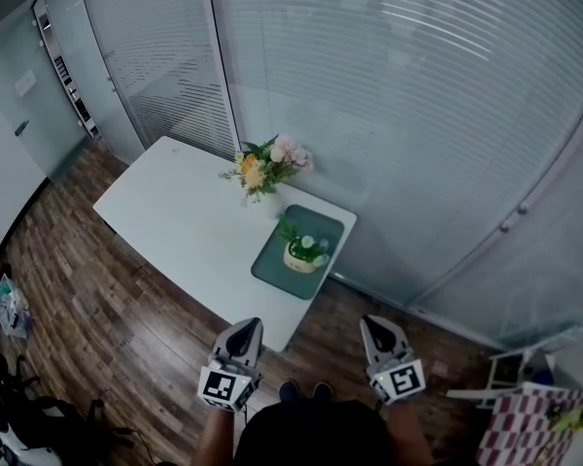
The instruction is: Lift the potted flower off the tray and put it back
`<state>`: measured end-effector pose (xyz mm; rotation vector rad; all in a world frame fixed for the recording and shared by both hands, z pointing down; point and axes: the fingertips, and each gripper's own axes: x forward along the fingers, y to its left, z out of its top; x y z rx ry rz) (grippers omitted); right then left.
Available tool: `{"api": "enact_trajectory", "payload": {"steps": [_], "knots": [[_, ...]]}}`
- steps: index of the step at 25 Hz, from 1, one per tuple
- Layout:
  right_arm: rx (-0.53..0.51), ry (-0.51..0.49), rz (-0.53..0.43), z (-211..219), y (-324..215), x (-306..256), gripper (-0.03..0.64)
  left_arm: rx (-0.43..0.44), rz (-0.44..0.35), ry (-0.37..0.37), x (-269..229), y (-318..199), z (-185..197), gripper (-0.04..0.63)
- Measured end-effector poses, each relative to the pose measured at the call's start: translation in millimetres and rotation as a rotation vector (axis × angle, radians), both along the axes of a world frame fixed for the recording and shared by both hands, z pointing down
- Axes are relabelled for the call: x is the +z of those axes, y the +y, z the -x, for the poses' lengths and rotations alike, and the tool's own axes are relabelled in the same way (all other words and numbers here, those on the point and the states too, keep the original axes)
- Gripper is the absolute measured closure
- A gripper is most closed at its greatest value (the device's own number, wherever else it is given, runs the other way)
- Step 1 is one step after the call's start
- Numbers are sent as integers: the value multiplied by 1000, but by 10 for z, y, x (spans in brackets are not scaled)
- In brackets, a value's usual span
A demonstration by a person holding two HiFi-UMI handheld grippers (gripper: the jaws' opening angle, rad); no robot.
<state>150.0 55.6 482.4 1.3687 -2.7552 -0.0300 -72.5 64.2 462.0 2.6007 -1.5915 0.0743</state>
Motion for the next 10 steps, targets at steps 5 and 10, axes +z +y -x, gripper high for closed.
{"api": "enact_trajectory", "payload": {"steps": [5, 10], "knots": [[-13, 24, -19, -42, -1, -65, 615, 12, -26, 32, -61, 38, -22, 588], [9, -3, 16, -77, 11, -61, 615, 20, -30, -2, -80, 74, -65, 588]]}}
